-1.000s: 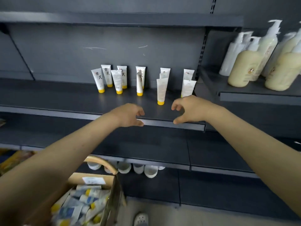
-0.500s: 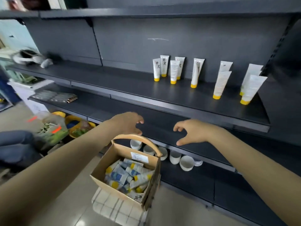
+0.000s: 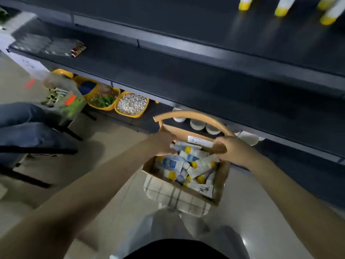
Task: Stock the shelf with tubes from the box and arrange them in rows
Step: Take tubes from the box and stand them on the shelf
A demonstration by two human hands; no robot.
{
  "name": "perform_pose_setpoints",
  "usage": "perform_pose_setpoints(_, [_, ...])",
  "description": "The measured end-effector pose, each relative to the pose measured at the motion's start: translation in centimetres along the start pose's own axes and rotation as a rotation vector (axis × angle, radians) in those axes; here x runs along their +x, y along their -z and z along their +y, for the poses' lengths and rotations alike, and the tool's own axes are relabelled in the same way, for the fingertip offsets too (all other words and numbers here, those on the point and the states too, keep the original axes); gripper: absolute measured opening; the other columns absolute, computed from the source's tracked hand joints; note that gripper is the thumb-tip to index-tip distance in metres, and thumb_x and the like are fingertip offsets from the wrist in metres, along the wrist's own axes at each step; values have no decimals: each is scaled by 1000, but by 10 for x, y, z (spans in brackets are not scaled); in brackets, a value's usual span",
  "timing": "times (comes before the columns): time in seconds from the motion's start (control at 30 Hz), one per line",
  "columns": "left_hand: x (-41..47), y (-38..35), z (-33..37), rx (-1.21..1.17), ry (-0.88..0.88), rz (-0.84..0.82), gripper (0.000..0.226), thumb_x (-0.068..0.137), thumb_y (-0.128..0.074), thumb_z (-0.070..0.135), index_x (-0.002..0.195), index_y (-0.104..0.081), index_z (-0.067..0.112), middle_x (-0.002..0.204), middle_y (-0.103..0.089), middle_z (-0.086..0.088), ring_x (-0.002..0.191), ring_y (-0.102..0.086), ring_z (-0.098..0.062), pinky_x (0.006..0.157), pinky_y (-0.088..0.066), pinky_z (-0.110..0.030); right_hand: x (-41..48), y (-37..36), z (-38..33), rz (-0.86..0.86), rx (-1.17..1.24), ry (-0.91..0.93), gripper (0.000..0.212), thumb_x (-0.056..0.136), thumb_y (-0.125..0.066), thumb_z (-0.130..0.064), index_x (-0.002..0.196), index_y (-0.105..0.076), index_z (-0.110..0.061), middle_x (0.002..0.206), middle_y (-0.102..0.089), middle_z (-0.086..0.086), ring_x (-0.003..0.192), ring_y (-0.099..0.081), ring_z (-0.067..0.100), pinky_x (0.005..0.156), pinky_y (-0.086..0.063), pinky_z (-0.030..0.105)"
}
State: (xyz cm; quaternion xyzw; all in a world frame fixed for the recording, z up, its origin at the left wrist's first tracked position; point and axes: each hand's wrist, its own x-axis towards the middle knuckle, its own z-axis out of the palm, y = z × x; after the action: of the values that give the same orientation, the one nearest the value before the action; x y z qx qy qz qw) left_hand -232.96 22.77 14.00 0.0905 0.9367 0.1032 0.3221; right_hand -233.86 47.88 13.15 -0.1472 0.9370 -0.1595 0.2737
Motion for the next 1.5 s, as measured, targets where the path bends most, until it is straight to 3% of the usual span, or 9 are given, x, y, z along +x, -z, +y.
perform_pose_setpoints(0.1, [31,-36,-28,-55,36,-71,54,88,-60,41,135,-45,19,136,-51,-3,121,-50,-22,96,-40,-32,30,-39,6,-56,53,-61,47,80,-70,-36,122,-56,-21,124,-58,-2,111,-56,17,86,-42,25])
perform_pose_setpoints(0.2, [68,-80,-55,-89,46,-115,62,86,-63,42,138,-43,15,142,-45,-7,129,-43,-22,104,-33,-31,64,-80,19,-147,120,-109,48,82,-70,-33,124,-54,-18,126,-57,3,115,-54,22,93,-45,34])
perform_pose_setpoints(0.37, [127,-139,-88,-166,170,-53,76,82,-67,41,144,-32,14,146,-36,-12,133,-36,-30,108,-31,-38,122,-134,53,-211,112,-147,48,82,-70,-30,126,-53,-19,129,-55,5,113,-53,21,87,-41,28])
perform_pose_setpoints(0.5, [163,-170,-107,-297,217,-11,96,78,-69,41,151,-9,22,148,-35,-12,135,-33,-35,108,-34,-44,152,-166,81,-268,155,-237,53,81,-72,-28,129,-52,-18,133,-53,5,117,-53,22,95,-45,34])
perform_pose_setpoints(0.83, [188,-195,-110,-541,254,86,63,91,-60,27,144,-31,10,141,-47,-11,130,-44,-26,102,-33,-28,169,-205,110,-322,158,-316,62,80,-72,-29,135,-47,-16,139,-48,8,125,-46,26,99,-38,32])
perform_pose_setpoints(1.07, [195,-191,-118,-711,263,49,49,91,-59,20,137,-44,11,118,-62,-14,111,-58,-27,95,-45,-32,172,-205,103,-410,178,-289,43,81,-71,-30,120,-60,-16,111,-63,8,103,-57,23,88,-47,34])
perform_pose_setpoints(1.17, [199,-195,-114,-677,204,-13,52,92,-57,18,141,-40,17,120,-62,-10,109,-58,-22,91,-44,-24,172,-208,102,-458,172,-272,39,81,-71,-35,115,-64,-18,108,-63,7,102,-58,22,87,-48,35])
perform_pose_setpoints(1.37, [215,-195,-122,-601,176,72,59,88,-60,10,142,-38,15,148,-31,-9,132,-38,-23,102,-29,-19,178,-213,104,-498,164,-205,40,81,-69,-41,117,-64,-23,98,-56,-2,94,-54,14,65,-38,20])
perform_pose_setpoints(1.5, [223,-200,-117,-524,147,26,78,84,-67,16,149,-23,18,156,-13,-8,142,-21,-24,116,-21,-31,189,-222,102,-441,165,-132,38,81,-70,-37,115,-66,-20,102,-49,-5,104,-52,17,78,-39,25])
